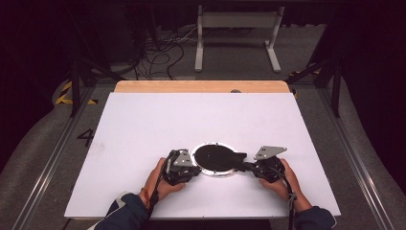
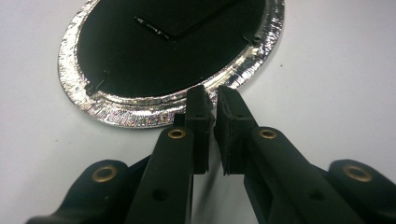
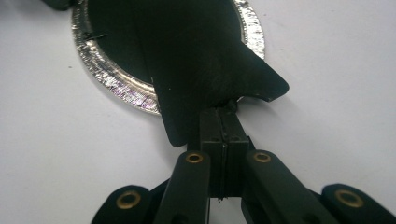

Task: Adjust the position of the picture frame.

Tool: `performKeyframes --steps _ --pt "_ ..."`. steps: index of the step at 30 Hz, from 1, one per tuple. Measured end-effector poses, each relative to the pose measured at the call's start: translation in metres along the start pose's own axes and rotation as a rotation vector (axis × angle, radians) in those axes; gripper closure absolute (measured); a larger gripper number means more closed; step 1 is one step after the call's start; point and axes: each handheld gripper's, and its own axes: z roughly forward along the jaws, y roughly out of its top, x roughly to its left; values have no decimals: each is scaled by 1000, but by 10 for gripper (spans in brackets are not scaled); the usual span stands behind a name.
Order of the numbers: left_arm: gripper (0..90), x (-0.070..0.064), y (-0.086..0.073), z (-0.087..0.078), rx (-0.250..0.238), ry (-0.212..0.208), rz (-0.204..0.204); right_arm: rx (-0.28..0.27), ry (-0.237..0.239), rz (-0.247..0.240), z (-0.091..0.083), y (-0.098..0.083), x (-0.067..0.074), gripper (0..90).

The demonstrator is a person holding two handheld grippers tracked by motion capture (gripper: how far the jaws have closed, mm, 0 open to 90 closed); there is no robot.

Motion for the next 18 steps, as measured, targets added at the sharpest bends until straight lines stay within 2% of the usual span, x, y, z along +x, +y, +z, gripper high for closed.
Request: performKeyframes --steps 5,9,13,15,18 --pt "830 7 -2 -2 -4 15 -37 8 20 -25 1 2 6 900" --pt "824 11 -3 -4 -2 32 -44 5 26 -40 3 3 12 900" --pt "823 18 -4 -7 6 74 -69 10 51 -72 5 6 22 900" --pt "829 18 -4 -9 16 89 -73 13 53 -86 6 8 28 900" --pt "840 15 -3 -12 14 83 -70 22 56 -111 6 10 31 900"
